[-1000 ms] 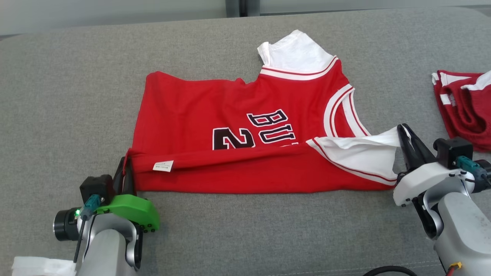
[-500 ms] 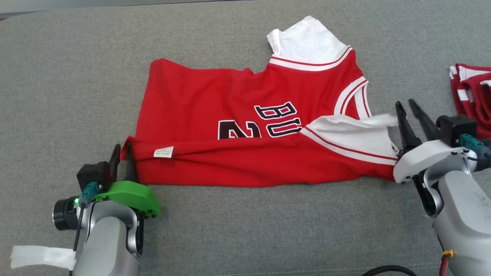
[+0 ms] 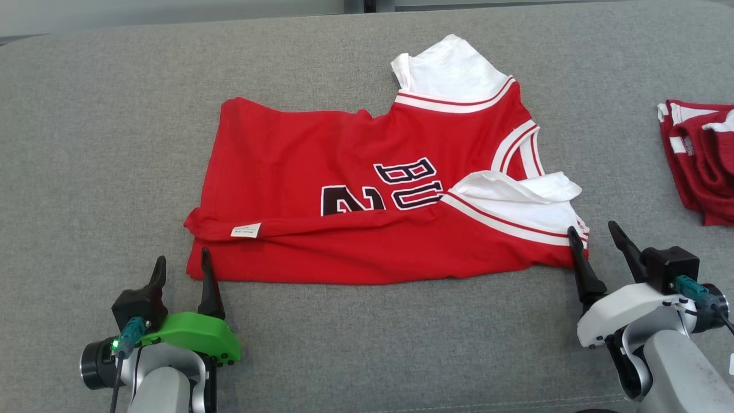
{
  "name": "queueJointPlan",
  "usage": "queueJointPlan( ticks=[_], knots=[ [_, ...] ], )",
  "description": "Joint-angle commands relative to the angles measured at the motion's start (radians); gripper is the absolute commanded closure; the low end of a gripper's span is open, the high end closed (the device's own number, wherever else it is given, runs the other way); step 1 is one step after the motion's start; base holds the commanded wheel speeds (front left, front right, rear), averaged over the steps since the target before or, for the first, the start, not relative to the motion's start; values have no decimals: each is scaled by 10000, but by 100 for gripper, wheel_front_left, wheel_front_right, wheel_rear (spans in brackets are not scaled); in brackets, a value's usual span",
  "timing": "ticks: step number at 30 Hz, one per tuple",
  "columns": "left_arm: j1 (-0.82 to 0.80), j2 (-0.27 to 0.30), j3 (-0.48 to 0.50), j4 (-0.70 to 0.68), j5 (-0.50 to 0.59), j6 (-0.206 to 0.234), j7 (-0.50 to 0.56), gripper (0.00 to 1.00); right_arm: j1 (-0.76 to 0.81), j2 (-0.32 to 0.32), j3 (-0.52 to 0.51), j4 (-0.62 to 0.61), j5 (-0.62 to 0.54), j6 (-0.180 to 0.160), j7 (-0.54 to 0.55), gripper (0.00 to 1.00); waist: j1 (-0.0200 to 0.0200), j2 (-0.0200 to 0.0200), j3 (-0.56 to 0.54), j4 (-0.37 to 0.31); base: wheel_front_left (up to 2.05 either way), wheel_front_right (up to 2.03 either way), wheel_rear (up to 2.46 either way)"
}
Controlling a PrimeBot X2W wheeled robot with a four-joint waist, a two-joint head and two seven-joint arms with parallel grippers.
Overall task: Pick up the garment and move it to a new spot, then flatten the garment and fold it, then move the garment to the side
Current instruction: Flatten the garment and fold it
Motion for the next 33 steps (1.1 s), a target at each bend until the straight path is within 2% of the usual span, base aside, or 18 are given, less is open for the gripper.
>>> queueJointPlan(
  ticks=[1,5,13,15,16,23,33],
  knots=[
    [75,59,4,-75,-1,50,10,0,107,14,43,120,111,-18,-25,0,0,0,37,-6,0,0,0],
    [121,57,-104,-66,-42,60,10,0,-32,36,55,560,290,-17,-25,0,0,0,77,88,0,0,0],
    [-31,56,-257,-136,-45,33,10,0,-468,63,1013,2206,1029,-9,38,0,0,0,51,366,0,0,0],
    [-16,56,-251,-147,-46,44,10,0,-525,33,1280,2366,1276,-8,45,80,0,0,37,385,0,0,0],
    [4,56,-244,-145,-55,50,10,0,-560,1,1401,2400,1380,-8,47,100,0,0,36,384,0,0,0],
    [-15,54,-308,-105,-186,-28,10,0,-648,-493,1453,2178,1782,-29,32,100,0,0,44,290,0,0,0],
    [-464,56,-457,529,-374,-439,10,0,-742,-561,1192,1613,1691,-26,-5,100,0,0,179,100,0,0,0]
  ],
)
